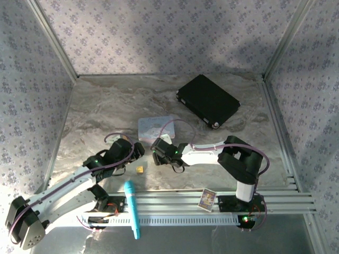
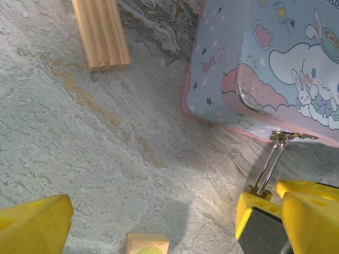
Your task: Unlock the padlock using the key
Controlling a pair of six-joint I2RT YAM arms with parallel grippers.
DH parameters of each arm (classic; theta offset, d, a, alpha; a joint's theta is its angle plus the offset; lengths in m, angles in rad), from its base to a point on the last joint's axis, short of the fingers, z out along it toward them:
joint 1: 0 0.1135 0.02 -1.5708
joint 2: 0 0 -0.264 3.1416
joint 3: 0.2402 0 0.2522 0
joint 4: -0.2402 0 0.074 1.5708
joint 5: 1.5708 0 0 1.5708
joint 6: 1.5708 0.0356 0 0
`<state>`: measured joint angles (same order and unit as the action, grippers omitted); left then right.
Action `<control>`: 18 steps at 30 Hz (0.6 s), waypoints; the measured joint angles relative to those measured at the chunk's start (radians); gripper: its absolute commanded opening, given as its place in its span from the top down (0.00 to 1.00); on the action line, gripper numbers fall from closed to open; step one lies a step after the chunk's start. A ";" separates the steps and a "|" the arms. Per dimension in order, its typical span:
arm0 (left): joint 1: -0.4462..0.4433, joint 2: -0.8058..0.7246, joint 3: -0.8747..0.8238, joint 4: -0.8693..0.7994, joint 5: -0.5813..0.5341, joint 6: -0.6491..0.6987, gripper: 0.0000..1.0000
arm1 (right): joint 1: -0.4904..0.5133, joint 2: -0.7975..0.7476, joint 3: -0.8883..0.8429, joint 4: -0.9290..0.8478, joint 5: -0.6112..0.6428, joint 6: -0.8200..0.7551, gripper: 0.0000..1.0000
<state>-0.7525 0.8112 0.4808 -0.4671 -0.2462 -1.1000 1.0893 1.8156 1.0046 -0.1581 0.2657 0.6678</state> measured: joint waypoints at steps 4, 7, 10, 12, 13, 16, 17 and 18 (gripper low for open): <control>0.000 0.009 0.001 0.000 0.000 0.000 0.00 | 0.005 0.012 0.012 -0.027 0.034 -0.002 0.42; 0.000 0.022 0.001 0.001 0.000 0.000 0.00 | 0.008 0.016 0.015 -0.032 0.046 -0.004 0.46; 0.000 0.040 0.010 0.000 0.000 0.003 0.00 | 0.008 0.016 0.014 -0.036 0.059 -0.012 0.56; 0.000 0.056 0.028 0.000 0.000 0.016 0.00 | 0.008 0.016 0.010 -0.035 0.067 -0.021 0.64; 0.000 0.064 0.041 -0.001 0.000 0.027 0.00 | 0.008 0.014 0.007 -0.033 0.071 -0.025 0.68; 0.000 0.090 0.091 -0.006 -0.005 0.066 0.00 | 0.008 0.002 -0.011 -0.011 0.072 -0.032 0.77; 0.000 0.098 0.109 -0.007 -0.008 0.084 0.00 | 0.007 -0.006 -0.023 0.005 0.069 -0.036 0.79; 0.000 0.105 0.126 -0.007 -0.010 0.108 0.00 | 0.003 -0.013 -0.038 0.024 0.062 -0.035 0.80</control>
<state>-0.7525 0.9157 0.6064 -0.4740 -0.2558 -0.9916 1.0927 1.8023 0.9668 -0.1341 0.3279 0.6323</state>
